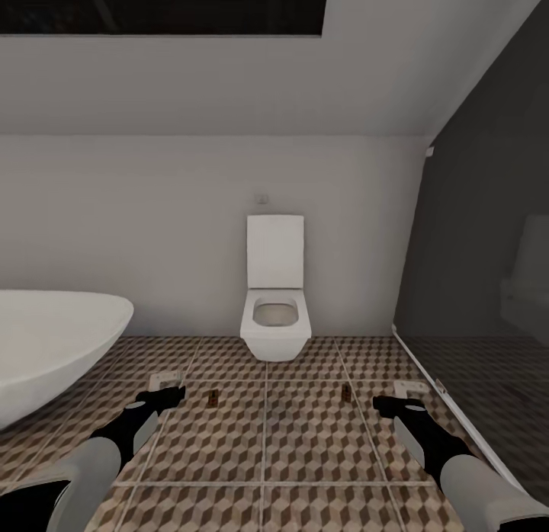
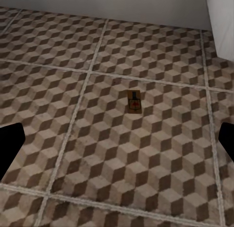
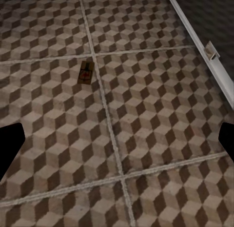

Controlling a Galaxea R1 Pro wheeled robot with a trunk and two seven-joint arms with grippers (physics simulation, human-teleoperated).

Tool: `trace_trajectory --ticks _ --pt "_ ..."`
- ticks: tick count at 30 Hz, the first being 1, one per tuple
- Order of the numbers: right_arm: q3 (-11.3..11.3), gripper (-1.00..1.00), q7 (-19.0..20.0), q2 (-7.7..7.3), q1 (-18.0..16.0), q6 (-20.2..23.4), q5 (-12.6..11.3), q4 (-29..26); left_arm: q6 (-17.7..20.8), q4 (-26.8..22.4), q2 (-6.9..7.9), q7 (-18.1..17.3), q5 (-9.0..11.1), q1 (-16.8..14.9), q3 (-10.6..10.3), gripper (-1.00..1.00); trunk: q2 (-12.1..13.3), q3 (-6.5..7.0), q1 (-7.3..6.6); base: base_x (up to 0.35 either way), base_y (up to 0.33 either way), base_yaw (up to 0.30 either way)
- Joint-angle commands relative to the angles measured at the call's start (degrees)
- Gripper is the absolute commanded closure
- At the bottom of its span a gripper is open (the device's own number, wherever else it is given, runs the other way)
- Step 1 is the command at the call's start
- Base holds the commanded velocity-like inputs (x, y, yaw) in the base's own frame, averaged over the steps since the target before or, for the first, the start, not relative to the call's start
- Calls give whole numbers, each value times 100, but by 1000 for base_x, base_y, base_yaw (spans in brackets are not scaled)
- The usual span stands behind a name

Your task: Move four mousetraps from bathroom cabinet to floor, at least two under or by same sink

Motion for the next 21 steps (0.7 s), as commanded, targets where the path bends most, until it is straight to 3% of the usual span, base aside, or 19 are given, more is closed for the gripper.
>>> trace_trajectory --ticks 1,21 --pt "49 -100 -41 -6 -1 30 -54 -13 -4 1 -2 4 -4 -3 25 -100 39 12 -24 0 0 0" --pt "58 -100 -41 -6 -1 19 -54 -13 -2 1 0 6 -4 -3 25 -100 841 371 -463 0 0 0"
